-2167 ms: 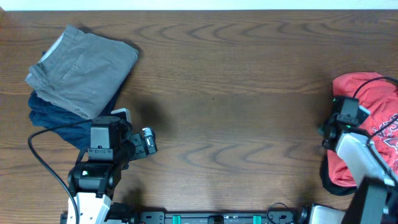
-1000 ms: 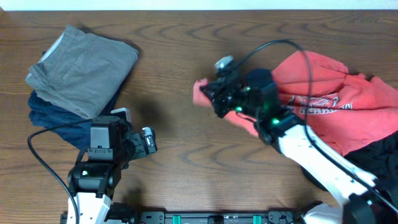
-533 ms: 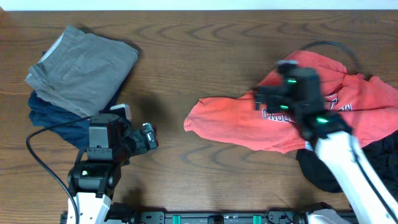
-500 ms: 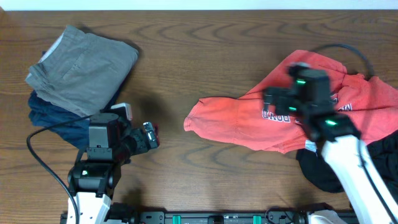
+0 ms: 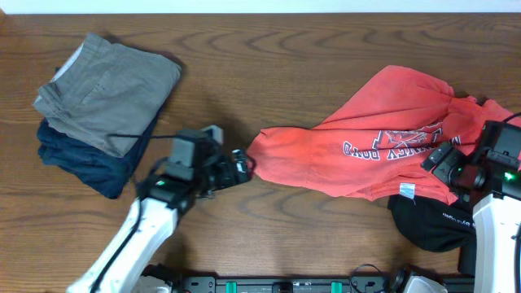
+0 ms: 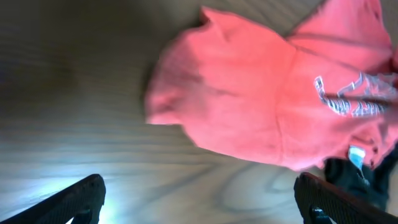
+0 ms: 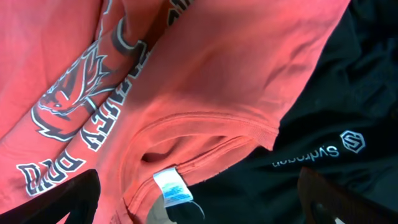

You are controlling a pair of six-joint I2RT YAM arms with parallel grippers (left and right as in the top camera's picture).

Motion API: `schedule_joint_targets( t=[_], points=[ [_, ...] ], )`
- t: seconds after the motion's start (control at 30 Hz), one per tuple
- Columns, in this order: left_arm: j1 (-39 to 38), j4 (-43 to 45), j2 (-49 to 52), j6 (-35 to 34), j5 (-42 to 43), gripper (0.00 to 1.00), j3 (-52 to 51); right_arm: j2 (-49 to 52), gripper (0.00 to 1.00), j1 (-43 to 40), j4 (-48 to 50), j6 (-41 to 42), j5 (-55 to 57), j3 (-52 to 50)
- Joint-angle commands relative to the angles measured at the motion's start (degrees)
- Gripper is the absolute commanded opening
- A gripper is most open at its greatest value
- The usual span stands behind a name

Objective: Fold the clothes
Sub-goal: 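Grasp the t-shirt's left edge with the left gripper and pull left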

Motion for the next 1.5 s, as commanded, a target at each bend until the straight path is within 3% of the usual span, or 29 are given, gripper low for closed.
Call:
schedule_joint_targets(
  t=[0.0,0.07,0.27,0.47,0.5,0.53,0.57,0.63,0.67,0.7,0.9,1.03,1.27,1.3,1.33,1.4,1.43,1.47],
  points=[
    [-5.2,3.91,6.01,-8.48,0.87,0.98,0.92,-0.24,0.99,-0.37,-0.26,0.07,0.57,0.11],
    [-8.39,7.91,10.43,-15.34,0.9,0.98,0.92,-0.24,0.99,-0.37,-0.24,0.04,0.57,0.11],
    [-16.5,20.72,20.68,-26.62,0.9,0.98,0.92,-0.24,0.99,-0.33,-0.22,-0.15,0.57,0.11],
    [-21.75,34.86,27.65,-29.49,-2.14,0.98,0.92,-0.22,0.99,-0.33,-0.2,-0.15,0.55,0.11],
    [-21.99,36.5,28.57,-29.49,-4.13,0.94,0.92,-0.22,0.99,-0.33,-0.22,-0.15,0.55,0.11],
    [-22.01,37.2,29.2,-29.46,-5.9,0.83,0.92,-0.22,0.99,-0.33,-0.22,-0.15,0.57,0.11],
    [-21.99,37.35,29.83,-29.46,-8.81,0.62,0.92,-0.22,0.99,-0.33,-0.26,-0.15,0.55,0.11],
    [-21.81,37.31,29.94,-29.38,-11.8,0.32,0.92,-0.22,0.99,-0.33,-0.35,-0.24,0.57,0.11],
    [-21.53,37.44,29.88,-28.98,-13.03,0.08,0.92,-0.22,0.99,-0.33,-0.46,-0.37,0.57,0.11],
    [-20.94,38.01,29.64,-27.82,-13.33,0.06,0.94,-0.22,0.99,-0.33,-0.48,-0.37,0.57,0.11],
    [-12.46,39.52,22.27,-15.85,-11.72,0.06,2.03,-0.22,0.99,-0.33,-0.46,-0.39,0.59,0.11],
    [-3.61,35.08,13.77,-5.88,-11.8,0.06,5.92,-0.22,0.99,-0.33,-0.44,-0.39,0.59,0.11],
    [11.13,21.86,9.77,-3.76,-11.85,0.11,10.12,-0.02,0.99,-0.33,-0.37,-0.37,0.57,0.11],
    [12.74,19.74,10.21,-3.78,-11.85,0.24,10.12,0.04,0.99,-0.33,-0.42,-0.39,0.57,0.11],
    [13.9,17.97,10.75,-3.78,-11.82,0.31,10.12,0.15,0.99,-0.33,-0.46,-0.37,0.59,0.09],
    [15.5,13.92,12.2,-3.8,-11.65,0.35,10.12,0.26,0.99,-0.33,-0.46,-0.42,0.57,0.07],
    [15.65,12.31,12.76,-3.82,-10.91,0.47,10.12,0.31,0.99,-0.33,-0.44,-0.42,0.57,0.04],
    [15.61,10.8,13.42,-3.82,-8.76,0.64,10.12,0.39,0.99,-0.33,-0.46,-0.42,0.57,0.04]
  ],
)
